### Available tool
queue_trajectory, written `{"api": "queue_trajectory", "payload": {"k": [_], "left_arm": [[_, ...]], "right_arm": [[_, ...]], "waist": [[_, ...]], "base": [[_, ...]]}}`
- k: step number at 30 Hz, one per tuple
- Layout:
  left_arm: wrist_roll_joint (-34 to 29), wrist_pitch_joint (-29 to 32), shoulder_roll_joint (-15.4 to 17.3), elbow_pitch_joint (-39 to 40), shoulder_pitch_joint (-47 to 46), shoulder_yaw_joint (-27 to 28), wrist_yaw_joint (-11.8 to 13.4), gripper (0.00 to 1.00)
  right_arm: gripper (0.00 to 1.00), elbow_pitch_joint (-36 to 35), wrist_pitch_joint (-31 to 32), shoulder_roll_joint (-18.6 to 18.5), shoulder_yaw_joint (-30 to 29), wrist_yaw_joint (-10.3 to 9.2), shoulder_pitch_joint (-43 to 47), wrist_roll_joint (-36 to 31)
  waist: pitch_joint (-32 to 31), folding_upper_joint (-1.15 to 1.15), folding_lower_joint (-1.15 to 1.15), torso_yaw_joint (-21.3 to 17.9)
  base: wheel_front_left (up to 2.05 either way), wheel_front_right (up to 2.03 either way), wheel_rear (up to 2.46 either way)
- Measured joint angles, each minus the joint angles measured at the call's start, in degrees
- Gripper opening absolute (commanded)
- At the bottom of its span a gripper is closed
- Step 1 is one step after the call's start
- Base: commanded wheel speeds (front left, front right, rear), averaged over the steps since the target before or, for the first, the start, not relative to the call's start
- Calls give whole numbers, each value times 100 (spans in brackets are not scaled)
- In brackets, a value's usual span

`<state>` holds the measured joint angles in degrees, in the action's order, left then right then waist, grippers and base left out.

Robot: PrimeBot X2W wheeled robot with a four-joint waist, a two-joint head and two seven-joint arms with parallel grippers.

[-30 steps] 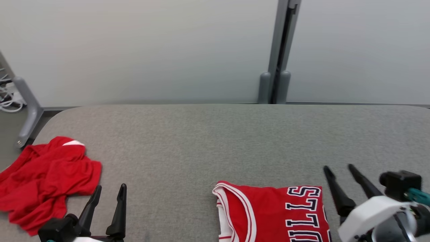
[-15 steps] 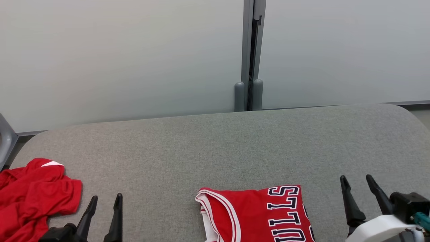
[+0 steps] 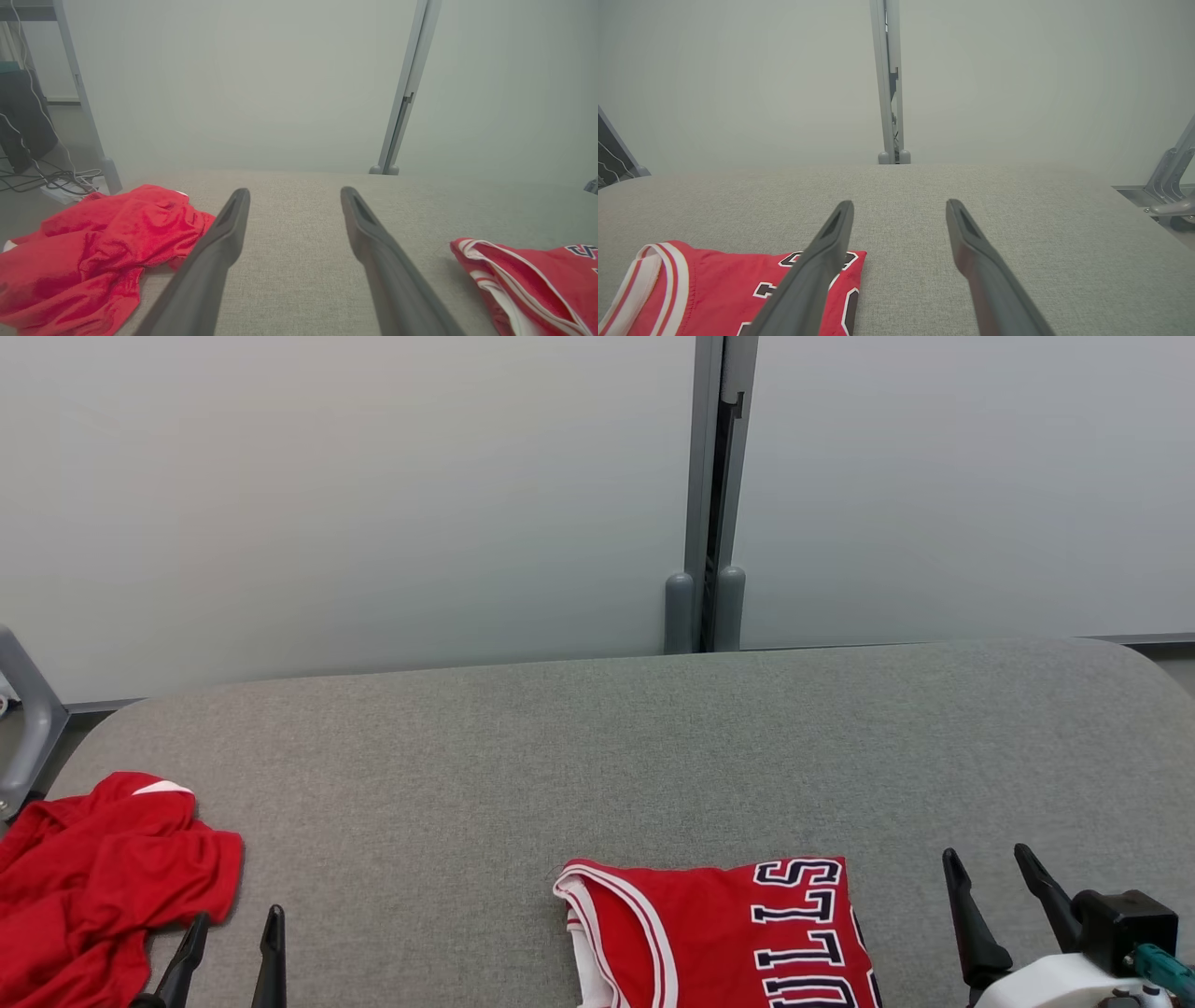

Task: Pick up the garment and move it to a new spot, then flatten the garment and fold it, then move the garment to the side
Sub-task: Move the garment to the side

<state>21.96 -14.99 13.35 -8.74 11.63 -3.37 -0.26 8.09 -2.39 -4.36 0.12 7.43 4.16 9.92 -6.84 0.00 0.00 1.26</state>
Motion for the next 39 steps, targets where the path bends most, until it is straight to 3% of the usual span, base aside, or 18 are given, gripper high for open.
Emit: {"api": "queue_trajectory", "payload": {"k": [16,19,24,29,34,39], "left_arm": [[-135,0,-156,-157,-13,120,-189,100],[-166,-1,-181,-175,-35,121,-220,100],[-213,-1,-193,-205,-43,87,-256,100],[-230,-1,-160,-159,-66,88,-276,100],[-236,3,-151,-196,-196,14,-305,100],[-244,21,-134,-212,-358,-76,-347,100]], "right_arm": [[100,10,162,56,66,0,-2,31],[100,98,1025,93,29,0,5,302],[100,-198,3450,179,59,7,63,736],[100,-475,5582,164,-286,4,-253,404],[100,-226,5940,140,-795,4,-738,292],[100,261,5934,152,-861,4,-878,380]], "waist": [[37,0,0,85],[33,0,0,168],[20,0,0,345],[125,0,0,487],[281,0,0,707],[457,0,0,971]], "base": [[0,0,0],[0,0,0],[0,0,0],[0,0,0],[0,0,0],[0,0,0]]}}
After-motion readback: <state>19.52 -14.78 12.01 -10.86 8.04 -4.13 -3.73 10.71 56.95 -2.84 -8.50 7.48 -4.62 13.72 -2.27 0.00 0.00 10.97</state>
